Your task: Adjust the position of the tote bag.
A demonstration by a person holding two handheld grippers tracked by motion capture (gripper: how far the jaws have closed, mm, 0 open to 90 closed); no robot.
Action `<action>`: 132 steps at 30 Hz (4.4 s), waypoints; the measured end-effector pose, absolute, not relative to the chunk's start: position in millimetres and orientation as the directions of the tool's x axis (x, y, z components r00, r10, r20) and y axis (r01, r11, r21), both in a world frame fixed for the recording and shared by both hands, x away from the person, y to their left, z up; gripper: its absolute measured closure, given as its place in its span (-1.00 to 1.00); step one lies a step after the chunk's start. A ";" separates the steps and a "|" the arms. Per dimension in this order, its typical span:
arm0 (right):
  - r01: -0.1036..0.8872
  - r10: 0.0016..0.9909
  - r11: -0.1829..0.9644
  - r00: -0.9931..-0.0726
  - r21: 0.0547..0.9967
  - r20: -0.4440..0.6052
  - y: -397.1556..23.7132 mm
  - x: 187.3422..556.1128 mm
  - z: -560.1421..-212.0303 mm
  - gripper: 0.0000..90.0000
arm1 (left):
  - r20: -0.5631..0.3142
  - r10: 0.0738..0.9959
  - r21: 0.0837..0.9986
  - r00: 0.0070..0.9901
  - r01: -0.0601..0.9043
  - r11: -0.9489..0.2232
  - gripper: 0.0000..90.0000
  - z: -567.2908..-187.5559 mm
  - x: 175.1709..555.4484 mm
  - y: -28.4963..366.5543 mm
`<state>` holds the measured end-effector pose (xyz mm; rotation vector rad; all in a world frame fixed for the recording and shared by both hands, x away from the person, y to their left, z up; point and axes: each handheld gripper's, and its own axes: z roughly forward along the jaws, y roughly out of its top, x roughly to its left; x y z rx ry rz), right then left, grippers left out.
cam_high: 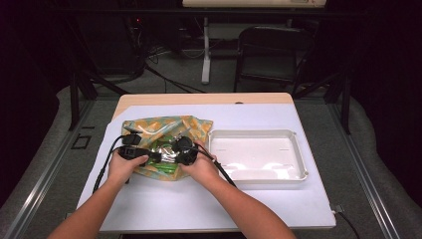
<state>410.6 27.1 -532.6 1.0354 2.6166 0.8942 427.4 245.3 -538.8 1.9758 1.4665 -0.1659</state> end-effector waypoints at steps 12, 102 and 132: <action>0.569 0.681 0.564 -0.730 0.598 0.052 25.8 410.8 -534.3 0.75 | -0.479 0.793 0.478 0.376 0.870 -0.123 0.43 -526.0 421.9 250.4; 0.609 0.698 0.562 -0.713 0.561 0.075 25.6 411.4 -545.4 0.77 | -0.493 0.823 0.381 0.284 0.920 -0.089 0.36 -534.2 425.8 254.3; 0.589 0.692 0.533 -0.716 0.607 0.087 21.4 404.1 -527.8 0.50 | -0.461 0.850 0.443 0.253 0.896 -0.027 1.00 -515.7 419.7 268.9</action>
